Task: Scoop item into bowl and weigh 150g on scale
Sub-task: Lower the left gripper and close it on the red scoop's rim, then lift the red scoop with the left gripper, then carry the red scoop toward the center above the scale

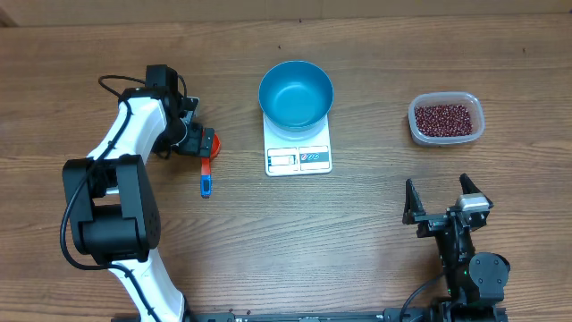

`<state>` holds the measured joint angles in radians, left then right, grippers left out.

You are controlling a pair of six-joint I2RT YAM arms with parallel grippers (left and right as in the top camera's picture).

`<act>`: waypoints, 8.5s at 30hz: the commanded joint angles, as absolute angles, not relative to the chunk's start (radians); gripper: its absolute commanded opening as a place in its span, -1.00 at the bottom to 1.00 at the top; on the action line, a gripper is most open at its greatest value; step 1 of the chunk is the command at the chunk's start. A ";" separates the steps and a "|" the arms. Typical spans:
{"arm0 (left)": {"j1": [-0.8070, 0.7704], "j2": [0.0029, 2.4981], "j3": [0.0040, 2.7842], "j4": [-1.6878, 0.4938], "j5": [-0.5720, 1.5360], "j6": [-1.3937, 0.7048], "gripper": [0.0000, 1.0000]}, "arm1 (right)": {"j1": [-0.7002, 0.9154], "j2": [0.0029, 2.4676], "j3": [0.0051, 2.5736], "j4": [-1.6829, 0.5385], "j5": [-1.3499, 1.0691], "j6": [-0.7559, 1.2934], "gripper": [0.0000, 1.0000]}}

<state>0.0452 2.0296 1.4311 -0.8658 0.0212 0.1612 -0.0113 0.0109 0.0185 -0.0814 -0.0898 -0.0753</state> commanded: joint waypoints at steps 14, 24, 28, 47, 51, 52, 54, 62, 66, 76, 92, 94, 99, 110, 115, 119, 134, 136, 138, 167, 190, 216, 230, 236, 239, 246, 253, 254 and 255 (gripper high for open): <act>0.039 2.043 1.406 -0.837 0.019 0.176 0.99 | -0.005 0.002 0.008 -0.077 -0.091 -0.076 1.00; 0.039 2.043 1.405 -0.852 0.019 0.176 0.64 | -0.005 0.002 0.008 -0.077 -0.091 -0.076 1.00; 0.039 2.043 1.405 -0.854 0.019 0.176 0.35 | -0.005 0.002 0.008 -0.077 -0.091 -0.076 1.00; 0.039 2.030 1.413 -0.896 0.049 0.150 -0.92 | -0.005 0.002 0.008 -0.077 -0.091 -0.076 1.00; 0.039 1.989 1.433 -0.942 0.053 0.149 -0.91 | -0.005 0.002 0.008 -0.077 -0.091 -0.076 1.00; 0.039 1.975 1.436 -0.946 0.053 0.148 -0.92 | -0.005 0.002 0.008 -0.077 -0.091 -0.077 1.00; 0.039 1.932 1.438 -0.945 0.053 0.116 -0.92 | -0.005 0.002 0.008 -0.077 -0.091 -0.076 1.00; 0.039 1.740 1.438 -0.947 0.052 0.039 -0.92 | -0.005 0.002 0.008 -0.077 -0.091 -0.076 1.00; 0.038 1.666 1.438 -0.962 0.054 -0.014 -0.91 | -0.005 0.002 0.008 -0.077 -0.091 -0.076 1.00; 0.038 1.555 1.438 -1.040 0.178 -0.148 -0.91 | -0.005 0.002 0.008 -0.077 -0.091 -0.076 0.99; 0.038 1.512 1.438 -1.129 0.177 -0.399 -0.92 | -0.005 0.002 0.008 -0.077 -0.091 -0.076 1.00; 0.038 1.512 1.438 -1.129 0.176 -0.450 -0.91 | -0.005 0.002 0.008 -0.077 -0.091 -0.076 1.00; 0.039 1.512 1.438 -1.140 0.176 -0.628 -0.92 | -0.005 0.002 0.008 -0.077 -0.091 -0.076 1.00; 0.038 1.512 1.438 -1.233 0.177 -0.786 -0.92 | -0.005 0.002 0.008 -0.077 -0.091 -0.076 1.00; 0.038 1.512 1.438 -1.276 0.176 -0.786 -0.92 | -0.005 0.002 0.008 -0.077 -0.091 -0.077 1.00; 0.038 1.506 1.438 -1.315 0.176 -0.790 -0.91 | -0.005 0.002 0.008 -0.077 -0.091 -0.076 1.00; -0.096 1.434 1.438 -1.382 0.018 -0.898 -0.91 | -0.005 0.002 0.008 -0.077 -0.091 -0.076 1.00; -0.129 1.434 1.438 -1.377 0.004 -0.907 -0.91 | -0.005 0.002 0.008 -0.077 -0.091 -0.076 1.00; -0.170 1.434 1.438 -1.374 -0.039 -0.931 -0.91 | -0.005 0.002 0.008 -0.077 -0.091 -0.076 1.00; -0.498 1.435 1.437 -1.222 -0.115 -1.217 -0.91 | -0.005 0.002 0.008 -0.077 -0.091 -0.076 1.00; -0.498 1.436 1.437 -1.232 -0.128 -1.393 -0.92 | -0.005 0.002 0.008 -0.077 -0.091 -0.076 1.00; -0.498 1.438 1.437 -1.225 -0.038 -1.637 -0.92 | -0.005 0.002 0.008 -0.077 -0.091 -0.076 1.00; -0.498 1.438 1.437 -1.190 -0.044 -1.665 -0.91 | -0.005 0.002 0.008 -0.077 -0.088 -0.077 1.00; -0.498 1.438 1.437 -1.180 -0.044 -1.665 -0.91 | -0.005 0.002 0.008 -0.077 -0.099 -0.076 1.00; -0.498 1.438 1.437 -1.179 -0.044 -1.665 -0.91 | -0.005 0.003 0.008 -0.073 -0.134 -0.075 0.99; -0.498 1.438 1.437 -1.162 -0.044 -1.665 -0.91 | -0.005 0.003 0.009 -0.054 -0.136 0.064 1.00; -0.498 1.438 1.437 -1.161 -0.045 -1.665 -0.91 | -0.005 0.003 0.083 -0.066 -0.138 0.448 1.00; -0.498 1.438 1.437 -1.161 -0.045 -1.663 -0.92 | -0.005 0.003 0.106 -0.070 -0.144 0.458 1.00; -0.498 1.438 1.437 -1.162 -0.044 -1.660 -0.91 | -0.005 0.003 0.133 -0.079 -0.157 0.465 1.00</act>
<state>-0.4961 1.4528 1.4212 -1.1618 -0.0414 -1.6474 -0.0113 0.0113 0.0341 -0.0788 -0.1333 0.3073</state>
